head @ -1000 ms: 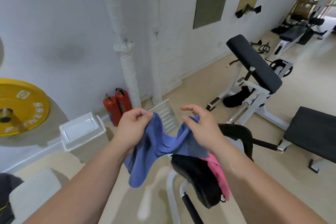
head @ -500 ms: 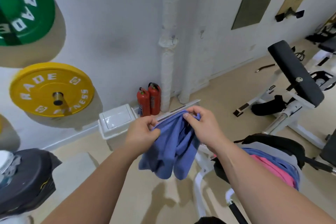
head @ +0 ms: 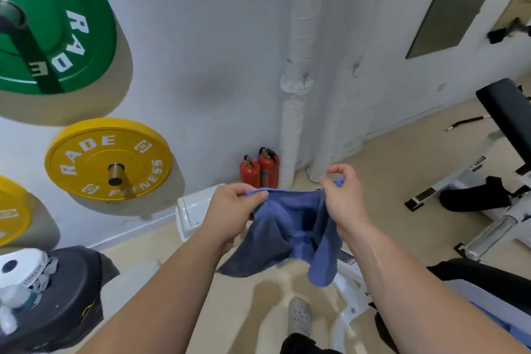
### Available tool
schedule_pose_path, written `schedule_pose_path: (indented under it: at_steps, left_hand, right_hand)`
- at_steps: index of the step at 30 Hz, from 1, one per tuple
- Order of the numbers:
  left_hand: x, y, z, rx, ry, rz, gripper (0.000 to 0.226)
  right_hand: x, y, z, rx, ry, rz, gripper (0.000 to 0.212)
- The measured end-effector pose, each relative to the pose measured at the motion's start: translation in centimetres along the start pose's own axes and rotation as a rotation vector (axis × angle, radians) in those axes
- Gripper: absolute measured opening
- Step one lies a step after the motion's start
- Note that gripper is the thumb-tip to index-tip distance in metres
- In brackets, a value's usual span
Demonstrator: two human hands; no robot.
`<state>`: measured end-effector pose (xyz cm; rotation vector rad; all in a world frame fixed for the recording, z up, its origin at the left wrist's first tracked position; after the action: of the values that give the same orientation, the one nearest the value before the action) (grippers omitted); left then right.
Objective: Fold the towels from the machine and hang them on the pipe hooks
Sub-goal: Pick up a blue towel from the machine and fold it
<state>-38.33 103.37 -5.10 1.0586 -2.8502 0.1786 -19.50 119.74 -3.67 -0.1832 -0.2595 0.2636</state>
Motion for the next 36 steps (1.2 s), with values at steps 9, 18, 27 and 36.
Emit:
schedule_pose_path:
  at_steps: [9,18,27,36]
  left_hand:
    - [-5.9,11.3,-2.9,0.019,-0.118,-0.057,0.023]
    - [-7.1,21.0,-4.6,-0.024,0.024,-0.044,0.034]
    - [-9.1,32.7,-5.7,-0.082,-0.084,0.145,0.031]
    - [-10.3,42.8,-6.3,-0.065,-0.076,0.429,0.030]
  right_hand:
    - [-8.5,8.9,3.3,-0.066,0.188,0.467,0.015]
    - [-10.7,18.3,5.9,-0.020,0.108,0.589,0.028]
    - [-12.7,27.8,11.6,0.327,-0.156,0.353,0.012]
    - [-14.6,33.7,15.1,0.294,-0.185,0.101,0.019]
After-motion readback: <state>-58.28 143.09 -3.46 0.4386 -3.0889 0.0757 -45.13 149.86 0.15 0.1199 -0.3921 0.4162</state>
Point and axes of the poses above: each hand's wrist, its own y-axis towards the middle knuckle, its own x-axis out of the back of the hand, z = x × y, the point moved 9 cm from there along y, towards the middle knuckle, and after that the axes turned 9 degrees about -x, right-handed, at the moved point
